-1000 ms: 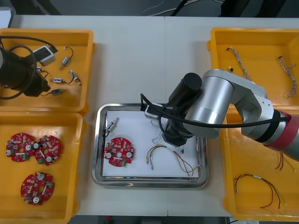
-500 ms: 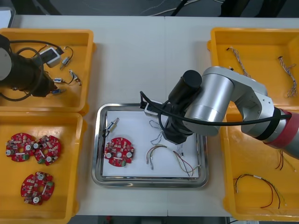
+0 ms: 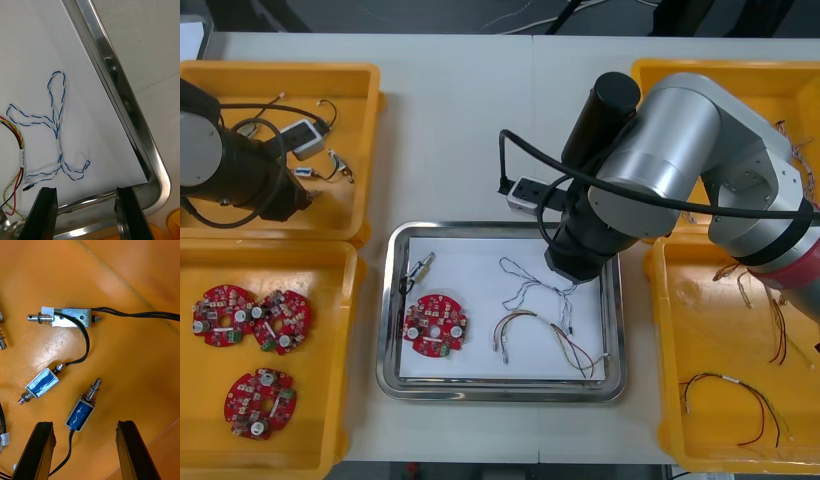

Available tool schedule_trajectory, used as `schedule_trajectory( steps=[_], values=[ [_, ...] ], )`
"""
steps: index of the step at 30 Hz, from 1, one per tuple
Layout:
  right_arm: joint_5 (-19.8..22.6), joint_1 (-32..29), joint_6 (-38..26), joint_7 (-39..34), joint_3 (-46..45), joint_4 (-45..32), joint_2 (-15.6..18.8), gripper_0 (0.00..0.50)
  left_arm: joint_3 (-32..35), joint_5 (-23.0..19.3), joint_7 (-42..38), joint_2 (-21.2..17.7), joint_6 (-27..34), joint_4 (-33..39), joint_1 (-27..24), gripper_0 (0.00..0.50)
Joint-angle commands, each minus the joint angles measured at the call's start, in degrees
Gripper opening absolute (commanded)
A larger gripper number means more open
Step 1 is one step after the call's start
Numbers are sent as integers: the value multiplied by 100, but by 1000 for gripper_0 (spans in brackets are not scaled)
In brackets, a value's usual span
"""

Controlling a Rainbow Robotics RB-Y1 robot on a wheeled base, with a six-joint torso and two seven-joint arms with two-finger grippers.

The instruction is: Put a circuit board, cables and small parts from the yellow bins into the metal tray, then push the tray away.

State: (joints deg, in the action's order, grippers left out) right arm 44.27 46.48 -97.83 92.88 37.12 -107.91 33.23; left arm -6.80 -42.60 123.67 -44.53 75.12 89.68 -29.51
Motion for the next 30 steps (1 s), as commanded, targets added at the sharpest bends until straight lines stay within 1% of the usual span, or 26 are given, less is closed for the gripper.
schedule_trajectory(
  steps=[1,5,11,16,23,26,30],
  values=[
    [117,195,-342,-807,-469,-371,-150,446,-41,-56,1098,-240,-112,-3,95,484],
    [161,195,-615,-1387,-654,-467,-150,447,-41,-82,1124,-240,-200,-100,86,485],
    [240,195,-1217,-2398,-1067,-678,-150,448,-41,-179,1194,-232,-384,-328,86,484],
    [293,186,-1217,-3048,-1366,-793,-132,448,-41,-223,1238,-232,-437,-434,86,484],
    [539,168,-1217,-3910,-1796,-810,-44,447,-111,-258,1317,-223,-595,-592,86,484],
    [653,133,-1217,-4164,-1963,-810,35,448,-173,-258,1309,-214,-692,-636,86,485],
    [679,19,-1217,-4217,-2183,-836,149,449,-190,-258,1309,-214,-701,-654,86,483]
  ],
)
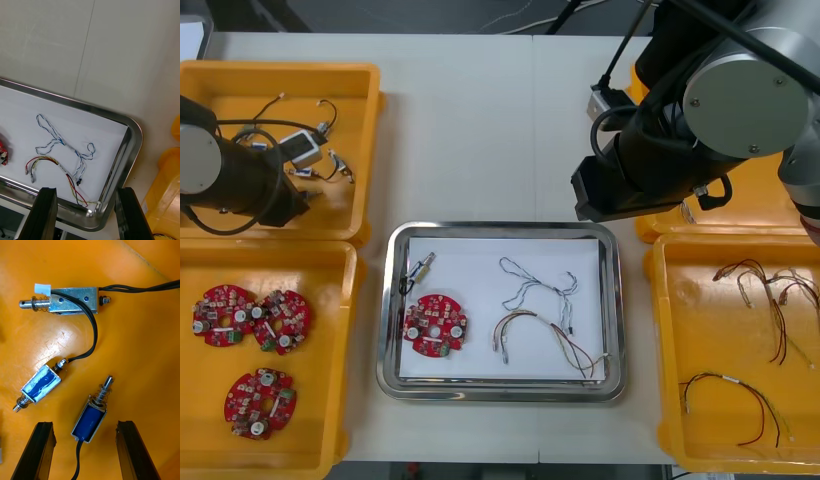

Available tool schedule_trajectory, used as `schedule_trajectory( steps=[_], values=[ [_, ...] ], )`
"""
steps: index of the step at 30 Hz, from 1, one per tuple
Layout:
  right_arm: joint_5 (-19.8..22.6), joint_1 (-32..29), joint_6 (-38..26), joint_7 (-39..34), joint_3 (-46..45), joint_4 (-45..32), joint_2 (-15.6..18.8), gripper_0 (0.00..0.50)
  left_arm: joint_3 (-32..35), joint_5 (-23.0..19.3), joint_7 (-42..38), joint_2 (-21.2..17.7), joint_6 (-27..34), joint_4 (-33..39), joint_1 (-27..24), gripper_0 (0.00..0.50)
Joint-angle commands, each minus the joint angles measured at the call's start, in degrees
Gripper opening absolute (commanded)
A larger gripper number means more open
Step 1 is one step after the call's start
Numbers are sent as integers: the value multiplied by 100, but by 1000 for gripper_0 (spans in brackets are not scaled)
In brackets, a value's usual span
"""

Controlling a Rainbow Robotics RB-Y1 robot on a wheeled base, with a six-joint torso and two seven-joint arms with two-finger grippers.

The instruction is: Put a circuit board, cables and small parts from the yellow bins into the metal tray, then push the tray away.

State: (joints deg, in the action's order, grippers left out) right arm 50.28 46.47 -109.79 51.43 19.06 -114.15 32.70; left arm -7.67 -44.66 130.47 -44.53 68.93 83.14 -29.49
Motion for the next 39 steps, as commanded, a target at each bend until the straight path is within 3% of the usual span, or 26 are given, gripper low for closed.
schedule_trajectory(
  steps=[1,12,17,19,21,22,24,25,34,39],
  values=[
    [87,-24,-21,-72,-455,-221,254,447,-103,-52,628,-214,-90,1,84,481],
    [140,-375,-21,51,-1176,-371,562,448,-305,-43,584,-196,-169,-8,84,458],
    [184,-700,-21,112,-1598,-520,746,448,-340,-52,576,-161,-169,-8,84,423],
    [193,-832,-21,121,-1730,-590,808,449,-340,-52,584,-144,-169,-8,84,361],
    [201,-1017,-21,121,-1888,-678,904,449,-340,-52,584,-135,-169,-8,84,194],
    [193,-1061,-21,121,-1923,-696,922,449,-340,-52,576,-135,-169,-8,84,162],
    [157,-1228,-21,130,-2055,-784,1019,449,-340,-60,584,-126,-169,-8,84,15],
    [140,-1272,-21,130,-2081,-810,1045,447,-340,-69,584,-135,-169,-8,84,0],
    [140,-1676,-21,200,-2468,-916,1370,449,-217,-201,602,-144,-125,10,84,0],
    [157,-1905,-21,297,-2670,-916,1572,460,64,-289,602,-135,288,97,14,0]
  ],
)
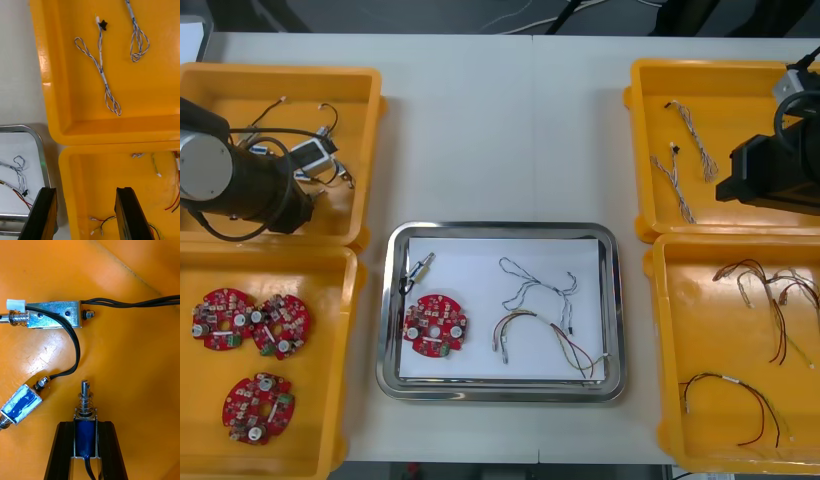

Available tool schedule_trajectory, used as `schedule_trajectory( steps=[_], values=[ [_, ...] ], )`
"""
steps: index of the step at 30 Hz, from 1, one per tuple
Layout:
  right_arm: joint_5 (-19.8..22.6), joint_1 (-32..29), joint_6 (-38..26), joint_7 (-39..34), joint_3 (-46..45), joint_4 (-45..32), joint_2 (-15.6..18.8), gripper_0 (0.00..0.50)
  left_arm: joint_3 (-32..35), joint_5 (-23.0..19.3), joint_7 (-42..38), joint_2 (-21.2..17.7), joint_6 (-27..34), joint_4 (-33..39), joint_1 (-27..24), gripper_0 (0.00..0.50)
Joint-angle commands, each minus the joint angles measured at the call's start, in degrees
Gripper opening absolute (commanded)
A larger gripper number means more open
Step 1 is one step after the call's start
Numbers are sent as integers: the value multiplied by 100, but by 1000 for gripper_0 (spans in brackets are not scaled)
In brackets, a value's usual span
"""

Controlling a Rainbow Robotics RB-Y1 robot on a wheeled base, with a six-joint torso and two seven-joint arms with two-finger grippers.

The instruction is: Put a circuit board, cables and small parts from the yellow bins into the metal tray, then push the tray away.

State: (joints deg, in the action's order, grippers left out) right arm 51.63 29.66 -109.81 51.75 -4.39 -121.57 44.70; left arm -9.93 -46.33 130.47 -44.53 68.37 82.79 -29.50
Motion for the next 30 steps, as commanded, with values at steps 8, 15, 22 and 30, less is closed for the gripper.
schedule_trajectory(
  steps=[8,15,22,30],
  values=[
    [75,-655,-19,512,-748,-183,540,500,676,-254,602,-143,950,264,-127,0],
    [-4,-1006,-19,723,-1029,-183,610,500,1046,-368,584,-143,1451,272,-311,0],
    [-22,-1481,-19,942,-1293,-209,707,500,1371,-483,505,-170,1908,272,-478,0],
    [-92,-1657,-19,1259,-1354,-209,742,500,1503,-474,163,-302,2400,281,-707,0]
  ],
)
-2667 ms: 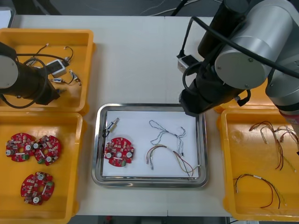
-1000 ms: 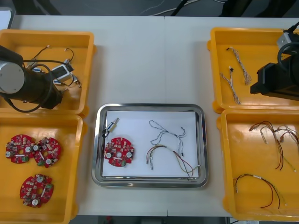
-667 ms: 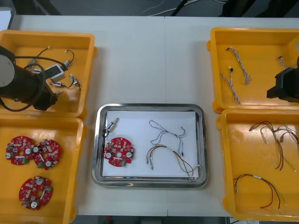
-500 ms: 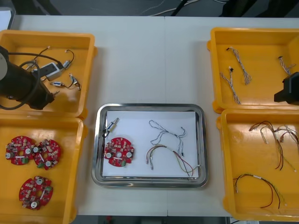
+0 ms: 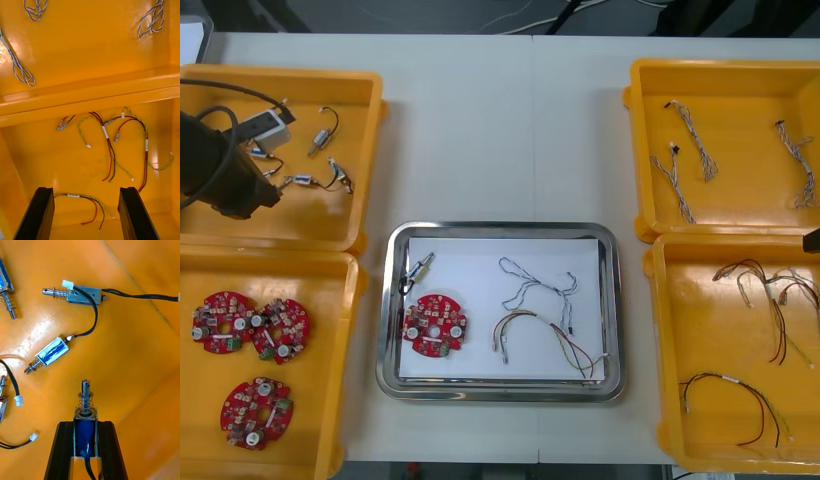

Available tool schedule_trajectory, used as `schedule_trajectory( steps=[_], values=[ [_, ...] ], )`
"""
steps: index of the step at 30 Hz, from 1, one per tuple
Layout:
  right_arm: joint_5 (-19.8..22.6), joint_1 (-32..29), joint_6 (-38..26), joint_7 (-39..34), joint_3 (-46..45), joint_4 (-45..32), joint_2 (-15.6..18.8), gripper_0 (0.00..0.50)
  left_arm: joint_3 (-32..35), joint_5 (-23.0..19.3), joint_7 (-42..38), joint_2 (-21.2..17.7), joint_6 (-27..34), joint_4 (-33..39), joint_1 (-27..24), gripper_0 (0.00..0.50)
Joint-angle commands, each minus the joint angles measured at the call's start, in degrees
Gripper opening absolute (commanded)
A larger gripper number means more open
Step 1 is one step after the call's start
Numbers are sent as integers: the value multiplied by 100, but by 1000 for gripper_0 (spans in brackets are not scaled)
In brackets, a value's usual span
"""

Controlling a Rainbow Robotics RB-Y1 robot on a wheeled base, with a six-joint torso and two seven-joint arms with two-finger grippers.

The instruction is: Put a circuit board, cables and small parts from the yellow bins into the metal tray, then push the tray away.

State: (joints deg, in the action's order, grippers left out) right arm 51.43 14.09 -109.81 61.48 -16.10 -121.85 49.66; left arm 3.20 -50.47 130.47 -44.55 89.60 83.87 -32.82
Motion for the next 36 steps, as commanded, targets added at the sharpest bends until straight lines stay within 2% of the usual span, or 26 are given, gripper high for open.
schedule_trajectory(
  steps=[1,4,13,21,30,36],
  values=[
    [-80,-99,-19,426,-183,-182,246,500,190,-77,57,-317,374,183,-409,0],
    [-80,-134,-19,672,-183,-182,237,500,190,-59,-233,-361,602,323,-444,0],
    [52,-284,-19,734,-183,-173,202,500,155,-42,-945,-466,1314,438,-629,0],
    [-10,-275,-19,716,-183,-182,0,500,190,-51,-1288,-466,1622,666,-717,0],
    [-54,-284,-19,734,-183,-173,-115,500,199,-182,-2316,-466,2040,1510,-726,0],
    [-45,-284,-19,734,-183,-182,-150,500,208,-551,-3177,-440,2040,2037,-708,0]
  ],
)
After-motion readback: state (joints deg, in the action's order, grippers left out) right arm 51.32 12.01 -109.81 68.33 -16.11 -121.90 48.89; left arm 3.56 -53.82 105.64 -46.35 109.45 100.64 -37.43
